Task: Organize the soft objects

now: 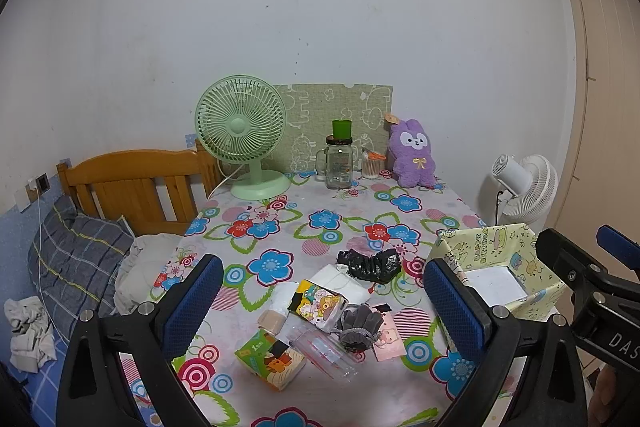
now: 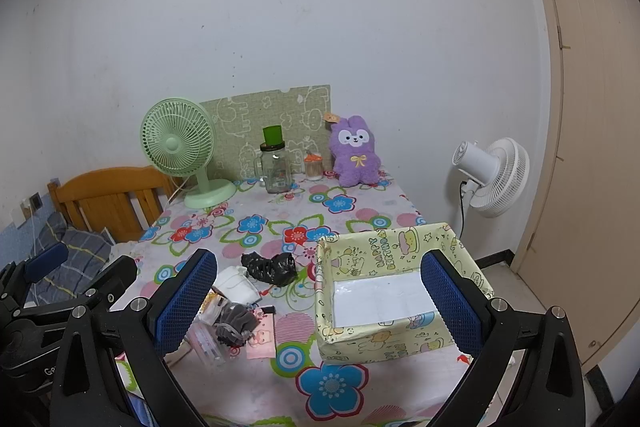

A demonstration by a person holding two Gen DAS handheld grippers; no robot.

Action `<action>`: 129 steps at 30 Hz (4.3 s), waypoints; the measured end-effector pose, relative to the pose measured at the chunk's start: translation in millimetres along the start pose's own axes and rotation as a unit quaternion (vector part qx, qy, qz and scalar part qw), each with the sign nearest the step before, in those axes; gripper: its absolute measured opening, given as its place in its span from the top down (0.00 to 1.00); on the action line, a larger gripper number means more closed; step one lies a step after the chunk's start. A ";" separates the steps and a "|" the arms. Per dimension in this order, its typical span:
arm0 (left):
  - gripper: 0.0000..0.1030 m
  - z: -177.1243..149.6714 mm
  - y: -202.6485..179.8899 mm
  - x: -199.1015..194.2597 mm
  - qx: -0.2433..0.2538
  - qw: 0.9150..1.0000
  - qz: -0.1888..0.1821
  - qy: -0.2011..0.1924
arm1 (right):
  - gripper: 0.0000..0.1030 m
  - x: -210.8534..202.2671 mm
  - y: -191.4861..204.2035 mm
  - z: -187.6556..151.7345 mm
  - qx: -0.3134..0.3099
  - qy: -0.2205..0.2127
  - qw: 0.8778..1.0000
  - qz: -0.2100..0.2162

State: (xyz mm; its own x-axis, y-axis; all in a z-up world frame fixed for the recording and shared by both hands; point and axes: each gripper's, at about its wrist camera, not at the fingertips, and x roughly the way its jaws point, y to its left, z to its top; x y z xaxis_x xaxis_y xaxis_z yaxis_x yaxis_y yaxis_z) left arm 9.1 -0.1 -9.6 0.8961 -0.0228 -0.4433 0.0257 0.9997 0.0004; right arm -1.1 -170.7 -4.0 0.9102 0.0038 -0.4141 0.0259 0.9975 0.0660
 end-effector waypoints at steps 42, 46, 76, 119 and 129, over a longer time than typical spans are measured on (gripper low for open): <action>0.03 -5.9 1.9 11.6 0.014 1.000 -0.003 0.012 | 0.00 13.6 7.8 -0.1 0.003 0.014 1.000 0.002; 0.03 -7.4 4.2 18.4 0.011 1.000 0.002 0.017 | 0.02 21.6 13.2 -1.5 0.001 0.019 1.000 0.006; 0.09 -61.5 55.3 99.8 0.011 0.993 0.025 0.114 | 0.12 111.0 91.2 -53.7 -0.031 0.105 0.992 0.057; 0.31 -116.8 77.3 162.2 -0.031 0.979 0.000 0.203 | 0.52 198.8 116.3 -112.9 -0.044 0.224 0.973 0.042; 0.33 -105.5 71.1 153.4 -0.016 0.982 0.007 0.188 | 0.53 189.1 108.3 -104.8 -0.028 0.216 0.975 0.050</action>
State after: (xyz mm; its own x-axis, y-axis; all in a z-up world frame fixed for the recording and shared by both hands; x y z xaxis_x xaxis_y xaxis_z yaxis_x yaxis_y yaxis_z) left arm 101.6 68.8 -172.1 0.6691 -0.0099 -0.7431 -0.0049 0.9998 -0.0177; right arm 130.5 -54.5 -170.3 0.6471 0.1178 -0.7532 -0.0866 0.9929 0.0809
